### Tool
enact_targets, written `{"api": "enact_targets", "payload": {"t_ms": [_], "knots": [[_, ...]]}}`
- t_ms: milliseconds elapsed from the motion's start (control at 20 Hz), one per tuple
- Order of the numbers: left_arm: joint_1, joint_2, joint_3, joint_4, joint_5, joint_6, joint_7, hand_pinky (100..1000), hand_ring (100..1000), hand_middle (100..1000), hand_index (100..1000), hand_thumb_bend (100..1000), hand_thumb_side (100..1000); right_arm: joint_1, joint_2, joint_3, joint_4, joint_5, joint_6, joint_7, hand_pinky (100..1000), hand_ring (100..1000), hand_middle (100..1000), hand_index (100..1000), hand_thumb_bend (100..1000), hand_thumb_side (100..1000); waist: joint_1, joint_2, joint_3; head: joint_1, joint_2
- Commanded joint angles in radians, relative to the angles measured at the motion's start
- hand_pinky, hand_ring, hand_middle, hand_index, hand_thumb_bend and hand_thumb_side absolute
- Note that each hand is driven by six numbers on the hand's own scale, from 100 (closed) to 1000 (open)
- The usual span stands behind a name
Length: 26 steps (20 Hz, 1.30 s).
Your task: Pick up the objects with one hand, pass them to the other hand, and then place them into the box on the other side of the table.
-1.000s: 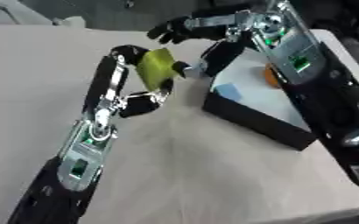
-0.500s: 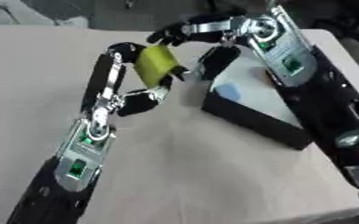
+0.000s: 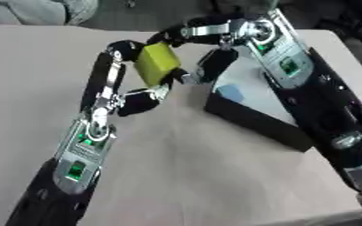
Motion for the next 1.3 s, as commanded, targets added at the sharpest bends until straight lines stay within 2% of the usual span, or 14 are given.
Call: {"api": "enact_targets", "payload": {"t_ms": [50,250,600,750,1300], "knots": [[-0.027,-0.020,-0.009,-0.033,0.008,-0.005,-0.007,808,600,527,572,100,100,-0.016,-0.005,-0.012,-0.006,0.005,0.003,-0.016,1000,1000,1000,1000,100,140,-0.009,-0.009,-0.001,-0.001,-0.006],[-0.025,-0.021,-0.008,-0.029,0.004,-0.001,-0.007,810,601,529,578,100,100,-0.014,-0.007,-0.017,-0.016,-0.003,0.027,-0.061,1000,1000,1000,1000,100,185,-0.009,-0.009,-0.002,0.000,-0.005],[-0.025,-0.025,-0.006,-0.026,-0.001,0.005,-0.004,818,606,539,615,100,100,-0.009,-0.008,-0.021,-0.025,-0.029,0.072,-0.162,1000,1000,1000,744,100,206,-0.006,-0.009,-0.005,0.002,-0.006],[-0.027,-0.027,-0.006,-0.027,0.003,0.008,0.000,817,606,539,617,100,100,-0.007,-0.007,-0.017,-0.028,-0.044,0.071,-0.185,993,1000,1000,712,100,198,-0.005,-0.010,-0.006,0.002,-0.008],[-0.031,-0.031,-0.009,-0.025,-0.002,0.002,-0.013,821,611,543,618,100,100,-0.005,-0.006,-0.020,-0.016,-0.084,0.060,-0.160,987,1000,1000,652,100,199,-0.008,-0.010,-0.005,0.005,-0.011]]}}
